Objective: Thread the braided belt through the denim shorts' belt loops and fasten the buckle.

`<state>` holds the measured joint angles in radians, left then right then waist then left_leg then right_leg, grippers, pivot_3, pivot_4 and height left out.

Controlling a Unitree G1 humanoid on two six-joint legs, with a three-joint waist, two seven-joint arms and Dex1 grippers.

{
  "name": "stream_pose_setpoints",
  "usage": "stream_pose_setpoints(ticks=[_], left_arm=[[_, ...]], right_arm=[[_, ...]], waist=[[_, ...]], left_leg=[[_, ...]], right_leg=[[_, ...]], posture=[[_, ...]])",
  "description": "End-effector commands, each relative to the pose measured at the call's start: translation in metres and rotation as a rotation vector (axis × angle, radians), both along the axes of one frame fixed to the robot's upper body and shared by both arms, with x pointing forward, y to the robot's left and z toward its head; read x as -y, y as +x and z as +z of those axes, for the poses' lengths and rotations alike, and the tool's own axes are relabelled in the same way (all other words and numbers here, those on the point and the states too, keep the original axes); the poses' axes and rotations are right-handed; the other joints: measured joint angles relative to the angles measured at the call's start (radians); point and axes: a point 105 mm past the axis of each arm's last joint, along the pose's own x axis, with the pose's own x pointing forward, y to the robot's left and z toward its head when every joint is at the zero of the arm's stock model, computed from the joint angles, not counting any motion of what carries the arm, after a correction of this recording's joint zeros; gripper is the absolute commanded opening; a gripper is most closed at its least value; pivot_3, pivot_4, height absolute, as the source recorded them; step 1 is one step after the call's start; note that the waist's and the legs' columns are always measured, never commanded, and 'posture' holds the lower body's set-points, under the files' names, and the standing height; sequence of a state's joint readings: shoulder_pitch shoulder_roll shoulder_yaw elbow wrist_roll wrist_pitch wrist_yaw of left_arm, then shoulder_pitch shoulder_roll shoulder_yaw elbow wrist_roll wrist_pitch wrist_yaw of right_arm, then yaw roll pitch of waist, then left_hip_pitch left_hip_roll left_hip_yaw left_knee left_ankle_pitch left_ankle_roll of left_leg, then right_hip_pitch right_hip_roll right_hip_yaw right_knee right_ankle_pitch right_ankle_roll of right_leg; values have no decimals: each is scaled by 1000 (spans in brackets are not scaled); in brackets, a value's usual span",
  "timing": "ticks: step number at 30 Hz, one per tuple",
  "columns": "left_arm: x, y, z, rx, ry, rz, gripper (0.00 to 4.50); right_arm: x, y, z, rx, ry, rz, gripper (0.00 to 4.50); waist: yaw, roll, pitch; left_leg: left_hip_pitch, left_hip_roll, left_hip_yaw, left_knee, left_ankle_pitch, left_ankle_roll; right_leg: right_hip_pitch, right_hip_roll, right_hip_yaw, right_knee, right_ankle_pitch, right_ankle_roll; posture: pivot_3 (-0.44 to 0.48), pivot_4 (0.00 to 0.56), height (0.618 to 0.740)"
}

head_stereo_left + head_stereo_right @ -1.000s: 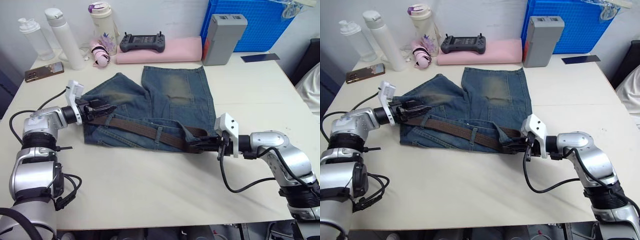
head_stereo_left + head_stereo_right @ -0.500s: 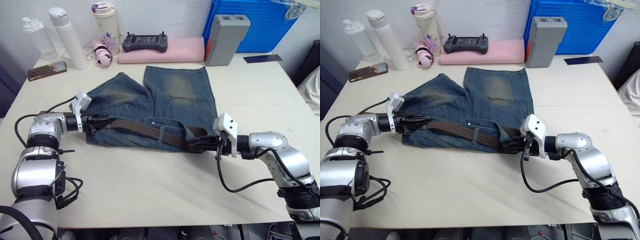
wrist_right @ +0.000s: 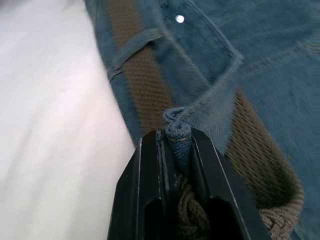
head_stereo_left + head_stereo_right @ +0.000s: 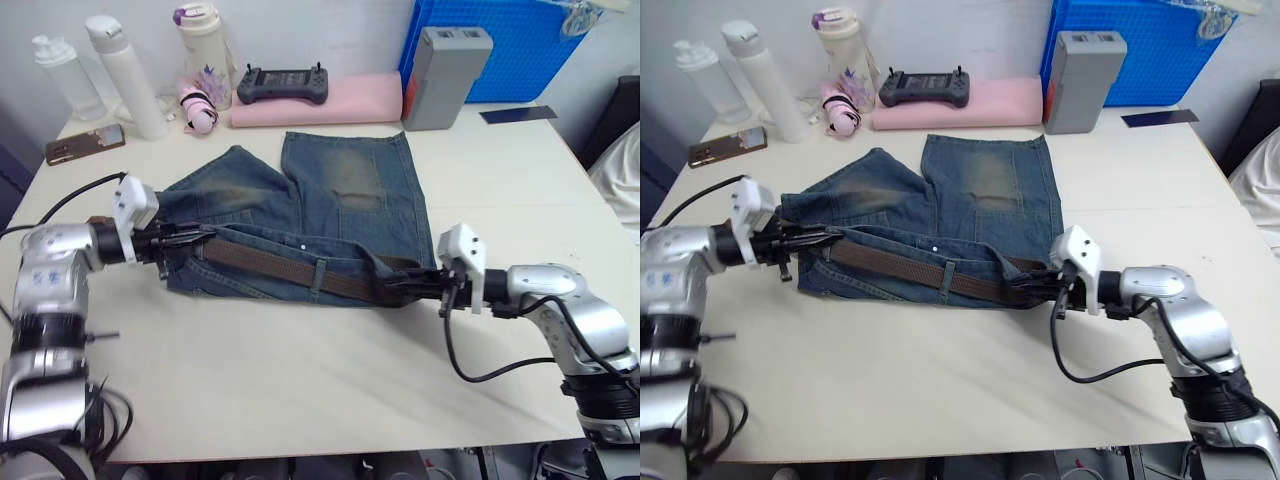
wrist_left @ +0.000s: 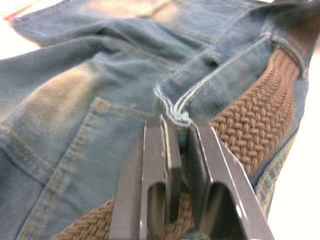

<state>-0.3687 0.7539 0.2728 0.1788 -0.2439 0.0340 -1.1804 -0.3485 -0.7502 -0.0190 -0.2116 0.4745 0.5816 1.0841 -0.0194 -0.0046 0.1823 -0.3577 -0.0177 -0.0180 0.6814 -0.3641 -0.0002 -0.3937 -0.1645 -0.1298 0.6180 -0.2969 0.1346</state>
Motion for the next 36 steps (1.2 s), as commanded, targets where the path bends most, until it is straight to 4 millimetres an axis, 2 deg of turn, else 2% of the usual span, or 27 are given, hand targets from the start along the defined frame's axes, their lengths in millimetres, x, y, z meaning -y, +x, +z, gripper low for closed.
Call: stream_pose_setpoints(ticks=[1, 6, 11, 16, 18, 20, 21, 25, 26, 29, 30, 33, 36], left_arm=[[15, -42, 1, 271, 159, -11, 171], [1, -79, -33, 359, 267, 92, 171], [-20, -97, -55, 334, 326, 169, 171], [-23, -104, -58, 300, 327, 172, 171], [-24, -104, -54, 260, 290, 169, 1049], [-26, -105, -47, 203, 258, 162, 1756], [-27, -105, -45, 178, 253, 155, 2330], [-27, -109, -29, -41, 129, 156, 4174], [-27, -111, -23, -115, 87, 144, 4466], [-23, -112, -3, -193, -11, 113, 4466], [-24, -108, 7, -211, -58, 108, 4466], [-32, -89, 24, -235, -152, 148, 4466], [-38, -55, 21, -209, -162, 225, 4466]], right_arm=[[11, -13, 10, -2, 1, 15, 19], [19, -27, -3, -74, -59, 26, 19], [25, -41, -18, -169, -138, 40, 19], [34, -55, -25, -260, -187, 72, 19], [36, -63, -24, -298, -191, 102, 1077], [37, -63, -18, -294, -168, 119, 1854], [36, -62, -14, -286, -152, 121, 2378], [24, -60, 20, -228, 1, 182, 4329], [20, -58, 29, -204, 45, 192, 4500], [13, -51, 45, -163, 114, 200, 4500], [9, -40, 46, -131, 110, 165, 4500], [-4, -5, 35, -64, 13, 46, 4500], [-15, 31, 17, -33, -85, -88, 4500]], waist=[[3, 0, 0], [41, 0, 0], [50, 1, 0], [46, 1, 0], [47, 1, 0], [46, 1, 0], [45, 1, 0], [40, 3, 2], [40, 3, 2], [40, 5, 2], [41, 5, 3], [43, 6, 3], [42, 8, 4]], left_leg=[[0, 0, 0, 1, -1, 1], [1, -1, 4, 4, -2, 1], [4, -1, 6, 4, -2, 2], [4, -1, 6, 3, -5, 3], [4, -1, 6, 3, -5, 3], [4, -1, 5, 3, -5, 3], [5, 0, 6, 3, -5, 3], [6, 4, 4, 3, -5, 3], [7, 5, 3, 3, -5, 3], [6, 10, 3, 3, -6, 1], [6, 11, 3, 3, -7, 1], [6, 12, 4, 3, -7, 0], [6, 10, 6, 4, -7, -2]], right_leg=[[0, 0, 1, -1, 0, 0], [6, 0, 0, -8, 1, 1], [12, 1, -2, -12, 1, 2], [13, 1, -4, -15, 1, 2], [14, 1, -5, -16, 1, 2], [16, 1, -6, -18, 1, 2], [16, 2, -6, -18, 1, 3], [17, 3, -5, -17, 1, 3], [17, 3, -4, -17, 1, 3], [17, 8, -3, -19, 1, 2], [17, 9, -2, -19, 2, 2], [17, 10, -3, -21, 1, 2], [16, 14, -2, -20, 2, 0]], posture=[[0, 150, 739], [0, 150, 739], [0, 150, 739], [0, 150, 739], [0, 150, 739], [0, 150, 739], [0, 150, 739], [0, 150, 739], [0, 150, 739], [0, 150, 739], [0, 150, 739], [0, 150, 739], [0, 150, 739]])
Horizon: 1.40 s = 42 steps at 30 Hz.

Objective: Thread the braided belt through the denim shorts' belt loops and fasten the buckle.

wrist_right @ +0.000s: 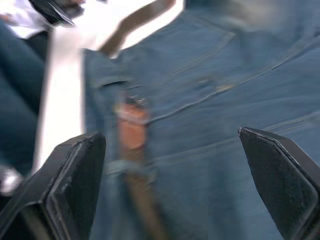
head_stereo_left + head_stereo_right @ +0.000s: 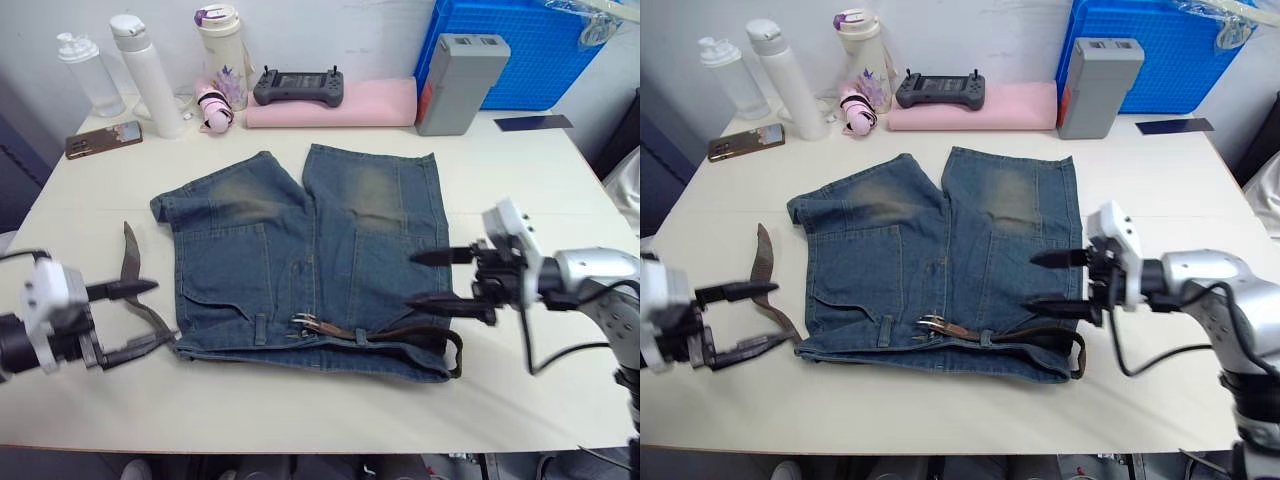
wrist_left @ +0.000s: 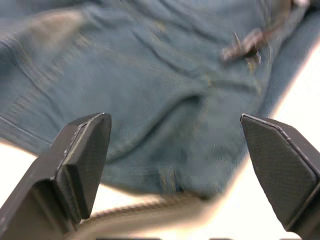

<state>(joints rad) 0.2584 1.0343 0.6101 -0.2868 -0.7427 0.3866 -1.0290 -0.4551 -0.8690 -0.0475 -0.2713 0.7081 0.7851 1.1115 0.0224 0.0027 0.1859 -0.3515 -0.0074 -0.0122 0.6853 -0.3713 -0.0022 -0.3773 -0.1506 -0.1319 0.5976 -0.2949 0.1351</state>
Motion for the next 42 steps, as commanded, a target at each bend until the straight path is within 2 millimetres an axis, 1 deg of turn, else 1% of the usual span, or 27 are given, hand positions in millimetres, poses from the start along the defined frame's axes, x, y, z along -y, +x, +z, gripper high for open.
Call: stream_pose_setpoints(ticks=[1, 3, 5, 7, 9, 11, 14, 15, 17, 20, 21, 22, 24, 26, 29, 34, 36, 39, 42], left_arm=[[-9, 45, -1, 9, -42, 109, 4466], [-4, 57, -10, -12, -44, 101, 4466], [1, 70, -25, -44, -28, 98, 4466], [5, 80, -38, -61, 2, 91, 4466], [8, 92, -55, -85, 48, 92, 4466], [9, 98, -70, -114, 96, 77, 4466], [11, 96, -89, -155, 161, 27, 3639], [12, 93, -96, -169, 189, 8, 3155], [11, 90, -102, -183, 223, -14, 2133], [10, 84, -118, -207, 299, -50, 719], [8, 83, -122, -207, 329, -55, 308], [6, 84, -124, -199, 358, -56, 40], [5, 89, -126, -179, 394, -48, 40], [6, 99, -123, -135, 405, -21, 40], [7, 126, -112, -28, 436, 48, 40], [8, 168, -92, 138, 518, 167, 40], [8, 181, -84, 198, 558, 206, 40], [10, 191, -76, 245, 563, 234, 40], [12, 194, -74, 261, 559, 239, 40]], right_arm=[[-12, 54, -28, 59, -167, -215, 4500], [-16, 65, -37, 79, -224, -243, 4500], [-17, 72, -48, 90, -290, -253, 4500], [-18, 76, -58, 82, -337, -255, 4500], [-18, 78, -69, 55, -377, -264, 4500], [-16, 78, -80, 34, -431, -263, 4500], [-14, 80, -89, 1, -466, -279, 3650], [-13, 82, -91, -7, -474, -288, 3203], [-11, 83, -93, -11, -484, -295, 2172], [-9, 88, -96, -7, -501, -320, 727], [-8, 89, -96, -2, -504, -327, 284], [-9, 91, -96, 5, -507, -332, 36], [-8, 95, -96, 21, -509, -354, 36], [-6, 104, -95, 57, -519, -403, 36], [-3, 124, -86, 134, -499, -518, 36], [0, 151, -71, 238, -468, -654, 36], [2, 158, -66, 277, -471, -688, 36], [2, 164, -61, 310, -458, -711, 36], [0, 169, -55, 348, -437, -727, 36]], waist=[[-1, 1, 0], [-3, 2, 0], [-5, 2, 0], [-13, 2, 0], [-23, 1, 0], [-28, -2, -2], [-30, -4, -4], [-30, -4, -6], [-30, -5, -9], [-27, -5, -16], [-27, -4, -19], [-27, -3, -20], [-27, -1, -21], [-27, 3, -25], [-20, 7, -30], [-3, 7, -30], [-3, 7, -29], [-10, 7, -29], [-18, 7, -28]], left_leg=[[0, 0, 0, 0, 0, 0], [0, 0, 3, 0, 0, -1], [-4, -1, 7, -1, 0, -2], [-6, -1, 9, -2, 0, -1], [-6, -1, 11, -2, 0, 0], [-6, 0, 12, -2, 0, 0], [-3, 1, 15, -1, 0, 0], [-2, 1, 16, -1, 0, 0], [-1, 1, 18, -1, 0, 0], [1, 2, 18, 0, 0, -1], [1, 2, 18, 0, 0, -1], [2, 2, 19, 0, -1, -1], [5, 2, 19, 0, -1, -1], [18, 3, 20, -3, -2, -2], [20, 3, 20, -2, -2, -2], [19, 3, 18, -1, 1, -4], [17, 2, 18, -1, 1, -4], [15, 2, 18, -2, 1, -3], [14, 2, 18, -2, 1, -3]], right_leg=[[0, 0, 0, 0, 0, 0], [-2, 1, 1, 2, -1, -1], [-13, 1, 4, 9, -1, -2], [-16, 0, 4, 11, -1, -2], [-17, 0, 2, 10, -1, -2], [-17, 1, 1, 10, -1, -2], [-15, 0, 1, 11, -1, -2], [-15, 0, 2, 11, -1, -2], [-14, 0, 4, 11, -1, -2], [-13, 0, 5, 12, -1, -2], [-13, 0, 5, 12, -1, -2], [-13, 0, 5, 12, -1, -2], [-11, 0, 6, 13, -1, -2], [2, 1, 6, 10, -2, -3], [3, 1, 7, 13, -2, -3], [0, 0, 6, 17, -1, -5], [0, 0, 6, 17, -1, -5], [-2, 1, 6, 15, -1, -5], [-2, 1, 5, 14, -1, -5]], posture=[[0, 150, 739], [0, 150, 739], [0, 150, 739], [0, 150, 739], [0, 150, 739], [0, 150, 739], [0, 150, 739], [0, 150, 739], [0, 150, 739], [0, 150, 739], [0, 150, 739], [0, 150, 739], [0, 150, 739], [0, 150, 739], [0, 150, 739], [0, 150, 739], [0, 150, 739], [0, 150, 739], [0, 150, 739]])
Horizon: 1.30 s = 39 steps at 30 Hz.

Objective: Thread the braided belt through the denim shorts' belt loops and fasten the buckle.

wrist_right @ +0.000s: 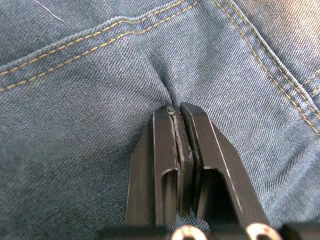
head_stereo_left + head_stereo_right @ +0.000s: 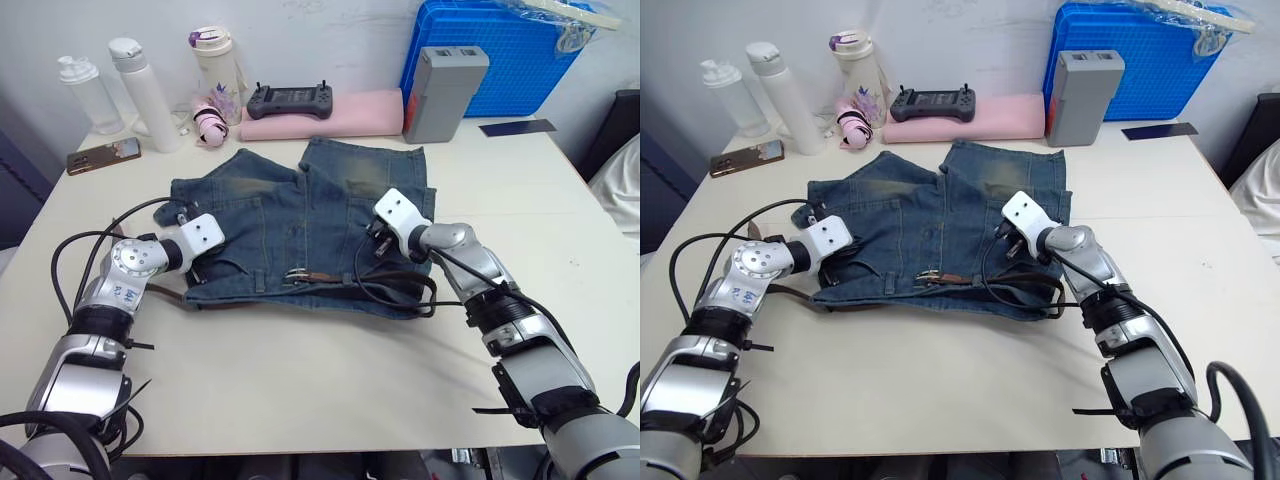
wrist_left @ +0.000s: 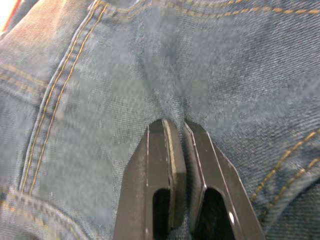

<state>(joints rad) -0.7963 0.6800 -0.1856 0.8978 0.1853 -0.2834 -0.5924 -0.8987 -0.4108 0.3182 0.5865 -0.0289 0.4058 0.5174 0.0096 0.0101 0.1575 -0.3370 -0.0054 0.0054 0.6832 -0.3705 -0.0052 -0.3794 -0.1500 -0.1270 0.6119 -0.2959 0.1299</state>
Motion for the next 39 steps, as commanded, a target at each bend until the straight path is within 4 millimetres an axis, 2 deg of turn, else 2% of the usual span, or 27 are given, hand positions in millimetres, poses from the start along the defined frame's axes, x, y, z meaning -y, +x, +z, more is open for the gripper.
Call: stream_pose_setpoints(ticks=[1, 4, 7, 8, 9, 10, 11, 12, 14, 16, 19, 22, 24, 27, 31, 36, 39], left_arm=[[-17, 3, -4, 5, 25, 76, 40], [-17, 1, -1, 9, -19, 79, 40], [-23, -2, 8, 28, -80, 95, 1153], [-24, -4, 12, 34, -100, 96, 1670], [-25, -5, 18, 49, -121, 100, 1907], [-29, -7, 29, 75, -159, 114, 2425], [-34, -10, 42, 108, -199, 133, 2552], [-38, -15, 54, 134, -234, 150, 3148], [-46, -26, 73, 171, -309, 183, 3769], [-56, -41, 89, 201, -402, 238, 4398], [-77, -67, 106, 244, -509, 353, 4398], [-106, -95, 115, 289, -594, 538, 4398], [-124, -110, 110, 281, -630, 663, 4398], [-140, -123, 97, 244, -704, 790, 4398], [-137, -120, 91, 202, -748, 824, 4398], [-140, -98, 77, 153, -836, 887, 4398], [-143, -84, 62, 100, -878, 907, 4398]], right_arm=[[24, 12, 13, 82, -21, -104, 36], [19, 13, 20, 106, 8, -86, 36], [11, 8, 35, 134, 108, -38, 958], [8, 6, 39, 139, 135, -20, 1491], [4, 2, 44, 139, 175, 9, 1905], [1, -3, 51, 134, 225, 41, 2359], [-3, -11, 59, 129, 269, 87, 2510], [-6, -18, 66, 125, 312, 123, 3155], [-11, -34, 78, 117, 389, 208, 3900], [-17, -54, 92, 115, 473, 315, 4450], [-24, -84, 103, 91, 563, 460, 4450], [-30, -107, 100, 31, 596, 563, 4450], [-36, -121, 95, -11, 588, 620, 4450], [-41, -129, 91, -38, 588, 648, 4450], [-47, -140, 81, -94, 563, 685, 4450], [-54, -151, 66, -135, 484, 744, 4450], [-56, -154, 63, -143, 471, 763, 4450]], waist=[[-11, 1, 1], [-14, 2, 3], [-17, 2, 4], [-18, 2, 4], [-22, 2, 4], [-24, 2, 4], [-32, 2, 4], [-40, 2, 4], [-46, 1, 6], [-51, 1, 7], [-56, 2, 7], [-55, 0, 8], [-48, 0, 8], [-35, -1, 9], [-9, -3, 9], [6, -8, 12], [0, -9, 13]], left_leg=[[-1, 0, -1, 0, 0, 0], [-1, 0, -1, 0, 0, 0], [-2, 0, -2, 0, 0, 0], [-3, 0, -2, 0, 0, 0], [-3, 1, -2, 0, 0, 0], [-4, 1, -2, -1, 0, 0], [-5, 1, -2, -1, 0, 0], [-9, 1, -3, -1, 0, 0], [-19, 1, -3, 1, 0, 0], [-19, 1, -5, 0, 0, 0], [-19, 1, -8, -1, -1, 1], [-19, 1, -11, -1, -1, 1], [-18, 1, -12, -1, -1, 1], [-17, 1, -11, 0, -1, 1], [-16, 1, -11, 2, -1, 0], [-17, 0, -11, 2, -1, 0], [-17, 0, -8, 2, -1, 0]], right_leg=[[0, 0, -1, 0, 0, 0], [0, 0, -1, -1, 0, 0], [0, 0, -2, -1, 0, 0], [-1, 0, -2, -2, 0, 0], [-2, 0, -2, -1, 0, 0], [-3, 0, -2, -1, 0, 0], [-4, 0, -2, -1, 0, 0], [-7, 0, -2, 0, 0, 0], [-18, 0, -2, 1, 0, 0], [-18, 0, -3, 1, 0, 0], [-18, 0, -2, 0, 0, 0], [-18, 0, -2, -1, 0, 0], [-17, 0, -1, -1, 0, 0], [-16, 0, 1, 0, 0, 0], [-15, 0, 1, 0, 0, 0], [-14, 0, 1, 0, 0, 0], [-15, 1, 1, -1, 0, 0]], posture=[[0, 150, 739], [0, 150, 739], [0, 150, 739], [0, 150, 739], [0, 150, 739], [0, 150, 739], [0, 150, 739], [0, 150, 739], [0, 150, 739], [0, 150, 739], [0, 150, 739], [0, 150, 739], [0, 150, 739], [0, 150, 739], [0, 150, 739], [0, 150, 739], [0, 150, 739]])
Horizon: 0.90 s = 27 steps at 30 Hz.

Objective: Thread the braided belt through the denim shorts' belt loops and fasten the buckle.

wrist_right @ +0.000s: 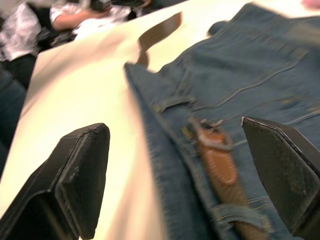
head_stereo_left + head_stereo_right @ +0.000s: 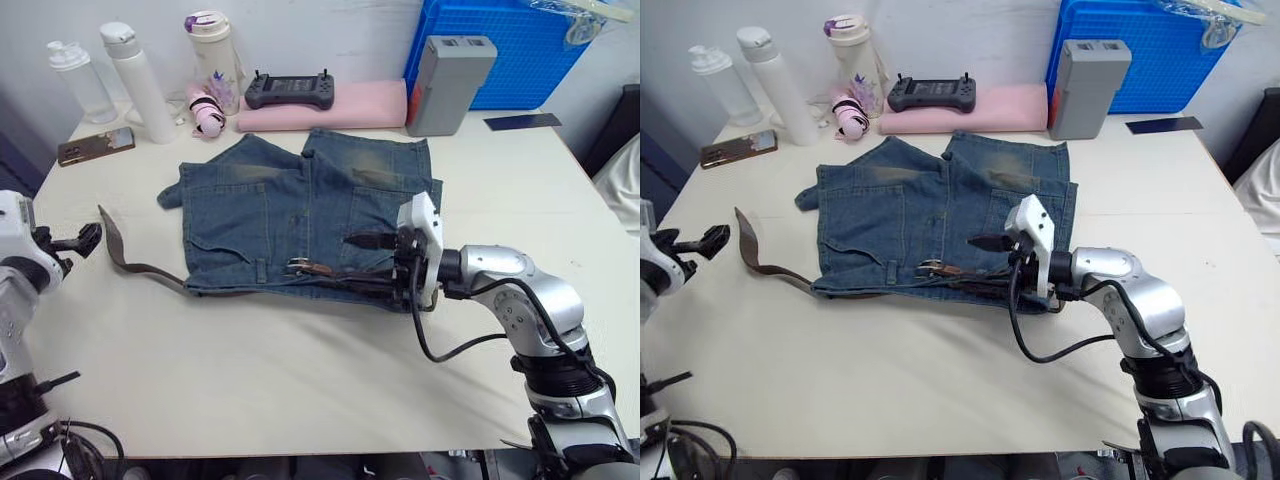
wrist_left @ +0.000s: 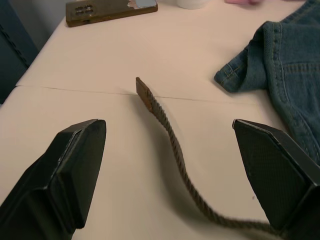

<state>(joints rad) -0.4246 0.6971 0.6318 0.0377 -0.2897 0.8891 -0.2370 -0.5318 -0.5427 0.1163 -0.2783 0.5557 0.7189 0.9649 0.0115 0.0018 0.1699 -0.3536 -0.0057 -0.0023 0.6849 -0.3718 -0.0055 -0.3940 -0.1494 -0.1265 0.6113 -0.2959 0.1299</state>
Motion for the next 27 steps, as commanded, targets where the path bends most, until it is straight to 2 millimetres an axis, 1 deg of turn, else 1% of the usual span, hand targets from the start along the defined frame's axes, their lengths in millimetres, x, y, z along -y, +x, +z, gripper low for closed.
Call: stream_pose_setpoints(ticks=[1, 4, 8, 12, 13, 15, 16, 21, 22, 23, 27], left_arm=[[-4, 10, -12, -16, -44, 14, 4398], [-13, 16, -28, -44, -80, 57, 4398], [-19, 19, -40, -52, -119, 83, 4398], [-23, 23, -49, -56, -146, 105, 4398], [-22, 24, -49, -42, -155, 98, 4167], [-19, 27, -45, -20, -139, 72, 3557], [-17, 27, -42, -13, -130, 62, 3135], [-13, 29, -33, 9, -76, 20, 639], [-10, 29, -31, 18, -59, 5, 235], [-8, 30, -27, 29, -35, -13, 56], [0, 29, -14, 51, 68, -63, 56]], right_arm=[[-5, -9, 9, 68, -3, 50, 4450], [-5, -13, 9, 68, -5, 61, 4450], [-5, -15, 10, 66, 2, 54, 4450], [-4, -15, 9, 63, 0, 44, 4450], [-4, -14, 8, 63, -2, 40, 4500], [-3, -14, 8, 64, -5, 33, 4500], [-2, -13, 8, 64, -7, 29, 4500], [-2, -11, 6, 64, -16, 15, 4500], [-2, -11, 5, 64, -18, 14, 4500], [-2, -10, 5, 67, -21, 11, 4500], [-2, -7, 5, 79, -30, -4, 4500]], waist=[[-4, 0, 0], [-12, -2, 1], [-16, -6, 4], [-15, -7, 4], [-14, -7, 4], [-13, -7, 4], [-13, -7, 4], [-14, -8, 3], [-15, -8, 3], [-15, -8, 3], [-14, -8, 3]], left_leg=[[0, 0, 1, 0, 0, 0], [0, 0, 4, 0, 0, 0], [0, 1, 5, 0, 0, 0], [0, 1, 5, 0, 0, 0], [0, 1, 5, 0, 0, 0], [0, 1, 5, 0, 0, 0], [0, 0, 5, 0, 0, 0], [0, 1, 5, 0, 0, 0], [0, 1, 5, 0, 0, 0], [0, 1, 5, 0, 0, 0], [0, 1, 5, 0, 0, 0]], right_leg=[[0, 0, 0, 0, 0, 0], [0, 0, -1, 0, 0, 0], [0, 1, -2, 0, 0, 0], [0, 0, -1, 0, 0, 0], [0, 0, -2, 0, 0, 0], [0, 0, -2, 1, 0, 0], [0, 0, -2, 0, 0, 0], [0, 0, -2, 1, 0, 0], [0, 0, -2, 0, 0, 0], [0, 0, -2, 0, 0, 0], [0, 0, -2, 0, 0, 0]], posture=[[0, 150, 739], [0, 150, 739], [0, 150, 739], [0, 150, 739], [0, 150, 739], [0, 150, 739], [0, 150, 739], [0, 150, 739], [0, 150, 739], [0, 150, 739], [0, 150, 739]])
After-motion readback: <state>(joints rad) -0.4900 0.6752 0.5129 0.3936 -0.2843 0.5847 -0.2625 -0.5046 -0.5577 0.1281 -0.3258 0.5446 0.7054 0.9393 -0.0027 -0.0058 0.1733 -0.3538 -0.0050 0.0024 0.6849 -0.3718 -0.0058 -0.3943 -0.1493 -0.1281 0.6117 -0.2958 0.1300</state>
